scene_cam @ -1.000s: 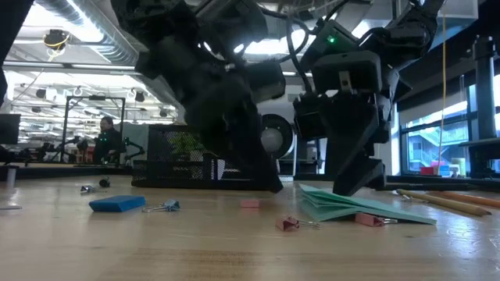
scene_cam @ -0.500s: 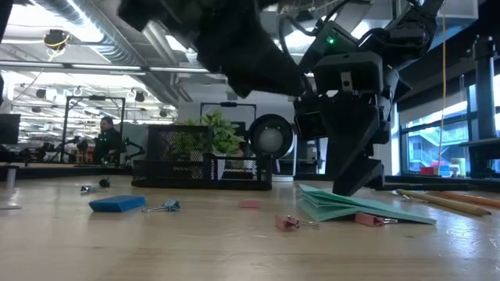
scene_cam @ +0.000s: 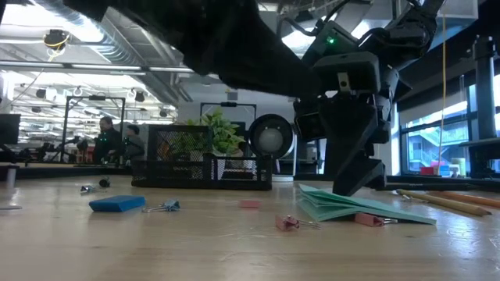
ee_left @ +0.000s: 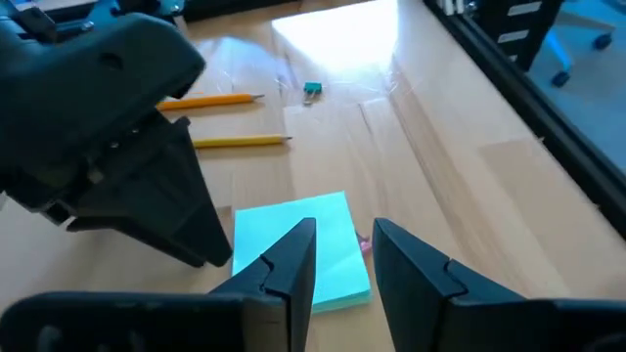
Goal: Pick and place office supplies into organizer
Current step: Put the blue sticky note into the black desk organizer
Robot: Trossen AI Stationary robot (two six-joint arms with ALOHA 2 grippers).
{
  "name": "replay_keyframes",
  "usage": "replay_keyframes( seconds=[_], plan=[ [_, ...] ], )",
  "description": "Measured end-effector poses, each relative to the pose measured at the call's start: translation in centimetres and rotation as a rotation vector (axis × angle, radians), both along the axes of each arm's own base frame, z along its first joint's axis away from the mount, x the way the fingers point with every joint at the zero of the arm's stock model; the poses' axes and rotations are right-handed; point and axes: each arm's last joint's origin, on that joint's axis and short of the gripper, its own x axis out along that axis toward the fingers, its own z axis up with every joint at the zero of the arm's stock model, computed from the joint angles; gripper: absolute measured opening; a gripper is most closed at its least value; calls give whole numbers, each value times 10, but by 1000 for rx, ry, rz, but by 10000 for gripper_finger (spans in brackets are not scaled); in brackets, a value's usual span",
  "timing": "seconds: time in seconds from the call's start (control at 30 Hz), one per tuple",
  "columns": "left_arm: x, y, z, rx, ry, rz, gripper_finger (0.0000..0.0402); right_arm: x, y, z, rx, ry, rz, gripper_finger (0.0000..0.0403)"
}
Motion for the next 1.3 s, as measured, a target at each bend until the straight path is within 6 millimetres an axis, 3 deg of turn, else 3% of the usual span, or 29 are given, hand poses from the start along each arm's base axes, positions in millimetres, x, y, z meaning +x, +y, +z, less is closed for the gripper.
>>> replay_keyframes(
  seconds=[0.23, 0.6, 0.97, 1.3],
  plan=[
    [5, -18, -25, 28, 7, 7, 98, 0, 0, 0, 23, 21, -37, 184],
    [36, -47, -36, 243, 61, 19, 98, 0, 7, 0, 27, 31, -37, 184],
    [30, -40, -53, 324, 211, 79, 98, -1, 8, 0, 26, 27, -30, 184],
    [36, -27, -53, 296, 196, 187, 98, -1, 10, 0, 48, 23, 13, 184]
  ],
)
